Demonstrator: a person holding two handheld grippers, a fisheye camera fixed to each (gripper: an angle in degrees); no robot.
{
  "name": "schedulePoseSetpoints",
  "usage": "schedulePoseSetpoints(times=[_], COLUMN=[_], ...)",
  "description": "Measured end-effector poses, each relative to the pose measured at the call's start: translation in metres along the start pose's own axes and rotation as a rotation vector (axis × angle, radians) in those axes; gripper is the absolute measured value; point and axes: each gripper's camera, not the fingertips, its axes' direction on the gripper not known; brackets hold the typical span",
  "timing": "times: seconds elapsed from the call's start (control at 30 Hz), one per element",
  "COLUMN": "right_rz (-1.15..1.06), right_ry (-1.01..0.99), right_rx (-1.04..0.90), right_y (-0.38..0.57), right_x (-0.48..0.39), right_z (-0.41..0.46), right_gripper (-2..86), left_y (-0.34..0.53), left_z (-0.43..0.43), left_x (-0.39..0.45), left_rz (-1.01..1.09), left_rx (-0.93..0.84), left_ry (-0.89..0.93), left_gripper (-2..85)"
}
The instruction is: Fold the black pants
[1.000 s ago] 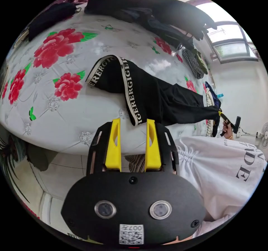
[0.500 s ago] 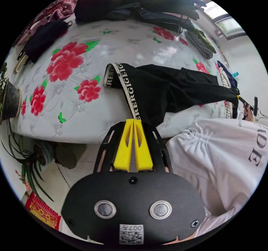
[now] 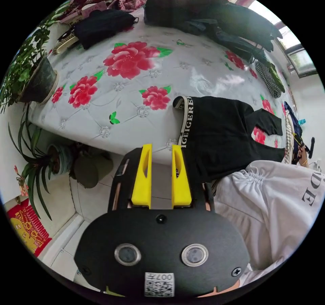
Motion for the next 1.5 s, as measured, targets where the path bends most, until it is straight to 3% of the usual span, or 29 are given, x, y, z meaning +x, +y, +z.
schedulePoseSetpoints(times=[0.2,0.3,0.37,0.43,0.53,0.6,0.67,0.8,0.9,0.97,1.1,1.23,1.33,1.5], right_rz=[-0.041,0.017,0.05,0.087,0.05,0.001,-0.063,-0.125,0.019,0.167,0.282,0.142,0.006,-0.188], right_ry=[0.055,0.069,0.103,0.074,0.022,-0.011,-0.088,-0.101,-0.091,-0.067,-0.091,-0.096,-0.129,0.073], right_rx=[-0.064,-0.108,-0.238,-0.14,-0.182,-0.05,0.232,0.491,0.374,0.167,0.159,0.159,0.096,0.091], right_y=[-0.08,-0.103,-0.106,-0.103,-0.11,-0.113,-0.102,-0.054,-0.019,0.007,0.036,0.017,-0.014,-0.045], right_x=[-0.029,-0.029,-0.031,-0.033,-0.038,-0.043,-0.046,-0.037,-0.001,0.03,0.041,-0.007,-0.055,-0.102], right_z=[0.073,0.107,0.144,0.132,0.123,0.083,-0.004,-0.093,-0.073,-0.03,-0.026,-0.023,0.0,-0.009], right_gripper=[6.8,6.8,5.4,3.1,0.7,0.2,0.0,-0.1,0.0,0.3,0.9,1.9,3.1,4.5], left_y=[-0.095,-0.131,-0.151,-0.16,-0.172,-0.174,-0.171,-0.154,-0.146,-0.149,-0.156,-0.167,-0.173,-0.161], left_z=[0.011,0.03,0.053,0.069,0.067,0.064,0.056,0.034,0.032,0.036,0.036,0.057,0.059,0.057], left_x=[0.051,0.081,0.102,0.116,0.128,0.131,0.132,0.13,0.136,0.139,0.146,0.152,0.149,0.15], left_rz=[0.141,0.182,0.195,0.194,0.221,0.231,0.232,0.179,0.182,0.179,0.186,0.176,0.124,0.126], left_rx=[-0.023,-0.103,-0.194,-0.258,-0.292,-0.275,-0.247,-0.124,-0.082,-0.096,-0.104,-0.176,-0.188,-0.159], left_ry=[0.081,0.034,-0.047,-0.124,-0.135,-0.118,-0.097,-0.041,-0.041,-0.05,-0.094,-0.186,-0.145,-0.149], left_gripper=[14.1,15.4,16.1,15.5,13.2,12.4,12.2,12.3,12.4,12.6,13.2,12.6,12.9,13.1])
